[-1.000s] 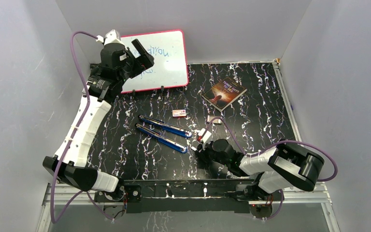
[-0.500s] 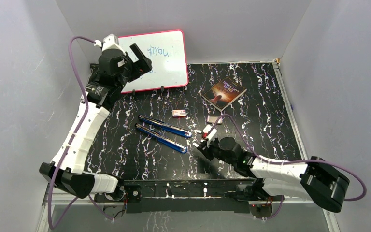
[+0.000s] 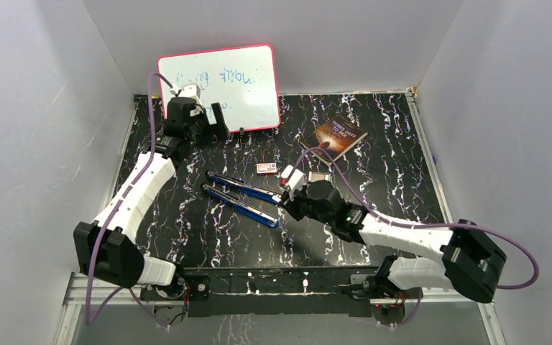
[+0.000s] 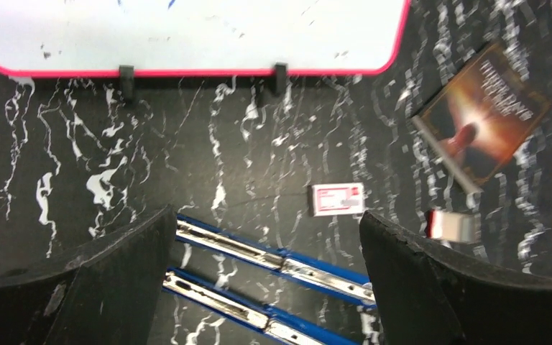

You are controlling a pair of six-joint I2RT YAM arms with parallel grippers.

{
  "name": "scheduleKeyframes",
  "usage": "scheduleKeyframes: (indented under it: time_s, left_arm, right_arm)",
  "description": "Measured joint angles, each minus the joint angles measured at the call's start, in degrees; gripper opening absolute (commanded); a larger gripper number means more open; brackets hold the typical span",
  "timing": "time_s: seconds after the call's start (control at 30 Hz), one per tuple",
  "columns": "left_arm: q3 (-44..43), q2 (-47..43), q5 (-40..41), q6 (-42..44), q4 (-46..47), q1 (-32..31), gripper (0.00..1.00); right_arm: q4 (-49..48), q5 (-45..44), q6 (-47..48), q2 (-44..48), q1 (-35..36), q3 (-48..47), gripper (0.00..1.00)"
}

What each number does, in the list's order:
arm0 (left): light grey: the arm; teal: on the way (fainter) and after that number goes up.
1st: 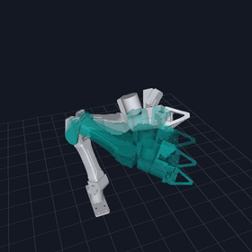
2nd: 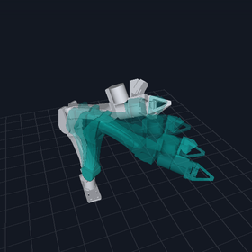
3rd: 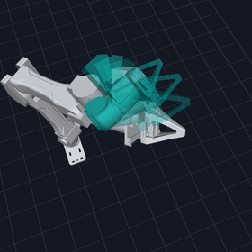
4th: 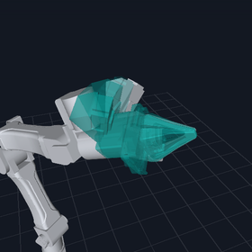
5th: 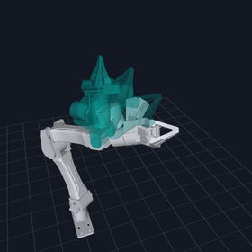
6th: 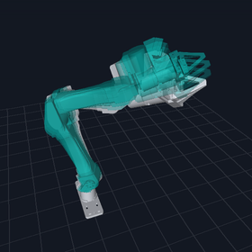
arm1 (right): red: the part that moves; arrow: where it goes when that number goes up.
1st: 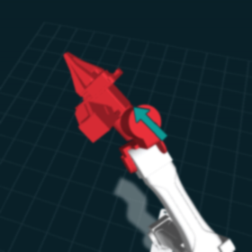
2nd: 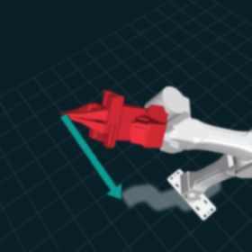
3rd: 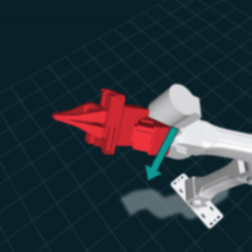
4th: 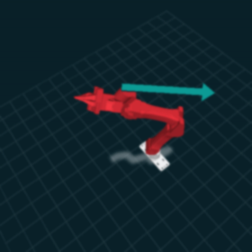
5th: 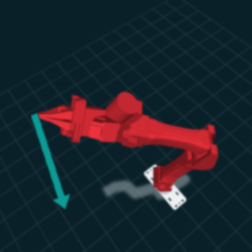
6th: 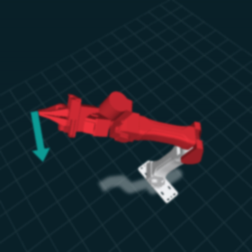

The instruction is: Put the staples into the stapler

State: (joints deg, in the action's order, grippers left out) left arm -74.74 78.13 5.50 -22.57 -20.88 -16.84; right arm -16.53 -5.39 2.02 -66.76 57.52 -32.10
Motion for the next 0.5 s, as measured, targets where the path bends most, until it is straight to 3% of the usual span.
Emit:
scheduleKeyframes:
  time_s: [0.2,0.5]
  left_arm:
    - [7.23,0.57,-0.83,5.68,3.85,2.8,0.98]
    - [12.0,3.63,6.01,12.87,7.19,3.74,0.98]
  right_arm:
    - [3.61,1.51,-0.33,-6.75,0.2,-5.75,0.0]
    - [5.16,3.02,-0.79,-14.56,1.2,-11.69,0.0]
